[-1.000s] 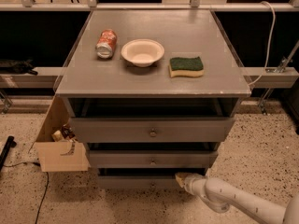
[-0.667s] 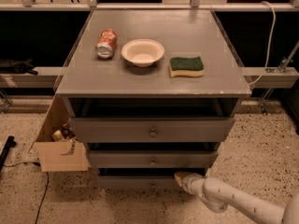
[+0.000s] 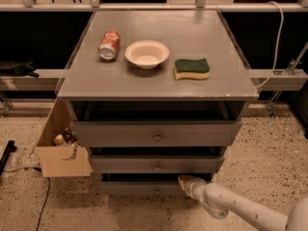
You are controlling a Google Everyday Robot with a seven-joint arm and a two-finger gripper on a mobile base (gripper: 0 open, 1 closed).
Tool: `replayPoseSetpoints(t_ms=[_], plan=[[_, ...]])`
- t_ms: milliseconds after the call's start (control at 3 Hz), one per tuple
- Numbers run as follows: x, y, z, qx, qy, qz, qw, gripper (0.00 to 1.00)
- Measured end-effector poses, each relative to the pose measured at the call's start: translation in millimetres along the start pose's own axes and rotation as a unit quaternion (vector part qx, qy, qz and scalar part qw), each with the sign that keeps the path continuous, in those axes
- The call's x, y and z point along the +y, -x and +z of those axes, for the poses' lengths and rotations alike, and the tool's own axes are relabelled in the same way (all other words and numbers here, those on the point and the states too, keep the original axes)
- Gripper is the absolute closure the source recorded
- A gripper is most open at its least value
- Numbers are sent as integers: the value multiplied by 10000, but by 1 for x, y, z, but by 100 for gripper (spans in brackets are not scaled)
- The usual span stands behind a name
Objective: Open bottom drawer
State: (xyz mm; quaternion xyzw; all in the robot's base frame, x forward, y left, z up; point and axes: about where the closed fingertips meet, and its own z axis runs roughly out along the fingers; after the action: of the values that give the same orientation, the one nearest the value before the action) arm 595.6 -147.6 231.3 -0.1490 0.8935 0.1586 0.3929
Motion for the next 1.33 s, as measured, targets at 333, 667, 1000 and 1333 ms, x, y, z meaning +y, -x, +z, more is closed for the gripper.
replayPoseSetpoints(t_ms=[333,667,1000,1333], plan=[[-9,1,10,24,-112,61,9999,86],[-9,1,11,31,-121,51,9999,90],[-16,-9,16,111,-221,-1,9997,87],[-18,-11,17,123,-246,-16,9996,87]])
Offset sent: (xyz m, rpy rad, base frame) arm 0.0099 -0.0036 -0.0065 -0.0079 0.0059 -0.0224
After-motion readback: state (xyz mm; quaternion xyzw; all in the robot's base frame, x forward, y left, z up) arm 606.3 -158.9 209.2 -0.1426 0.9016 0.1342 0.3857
